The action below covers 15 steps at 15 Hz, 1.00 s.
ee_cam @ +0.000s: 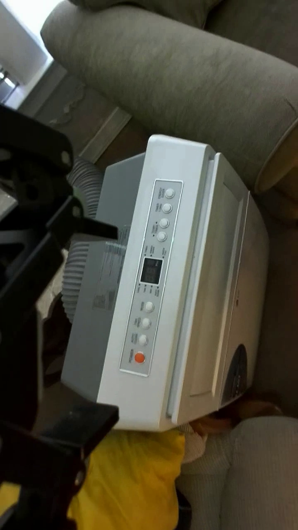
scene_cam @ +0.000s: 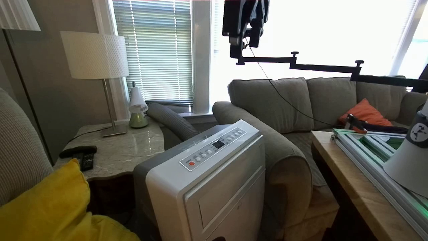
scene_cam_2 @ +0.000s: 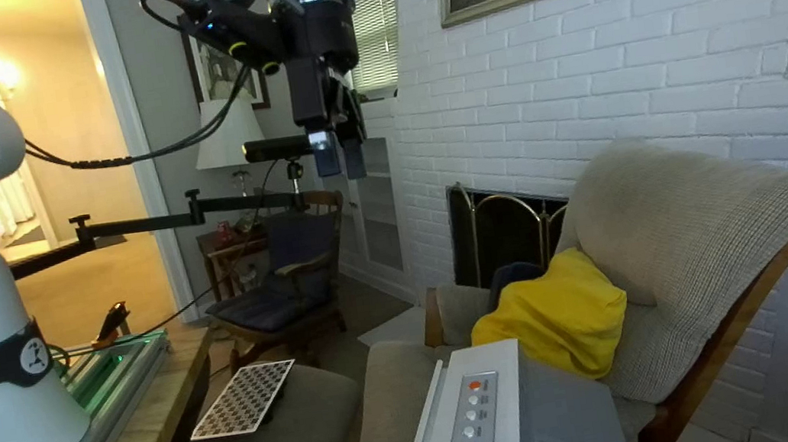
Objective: Turn on the air cooler
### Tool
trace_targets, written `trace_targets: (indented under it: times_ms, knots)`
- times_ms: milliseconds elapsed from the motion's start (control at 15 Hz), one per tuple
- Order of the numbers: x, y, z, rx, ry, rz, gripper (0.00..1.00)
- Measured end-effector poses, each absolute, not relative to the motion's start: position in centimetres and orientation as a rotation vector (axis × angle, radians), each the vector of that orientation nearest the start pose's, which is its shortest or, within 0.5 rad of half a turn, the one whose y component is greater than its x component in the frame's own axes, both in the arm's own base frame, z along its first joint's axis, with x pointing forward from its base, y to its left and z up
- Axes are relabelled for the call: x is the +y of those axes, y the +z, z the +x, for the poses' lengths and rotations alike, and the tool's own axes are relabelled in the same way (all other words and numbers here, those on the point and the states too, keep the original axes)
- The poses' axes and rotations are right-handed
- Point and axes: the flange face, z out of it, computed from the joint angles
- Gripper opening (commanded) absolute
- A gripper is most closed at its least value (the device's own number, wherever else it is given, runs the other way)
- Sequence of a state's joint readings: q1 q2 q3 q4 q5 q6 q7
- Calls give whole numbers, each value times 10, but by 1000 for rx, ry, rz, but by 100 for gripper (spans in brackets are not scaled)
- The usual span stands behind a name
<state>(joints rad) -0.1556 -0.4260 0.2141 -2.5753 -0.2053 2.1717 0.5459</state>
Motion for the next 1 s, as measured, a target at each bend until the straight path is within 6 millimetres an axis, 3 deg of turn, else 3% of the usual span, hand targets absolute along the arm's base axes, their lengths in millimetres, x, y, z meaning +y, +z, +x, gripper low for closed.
trace_targets:
  times_ms: [200, 667, 1000]
  knots:
    - [14, 388, 408, 684, -109, -3330, 100]
    - [10, 384, 413, 676, -147, -3293, 100]
    - [-15, 345, 429, 664, -221, -3212, 100]
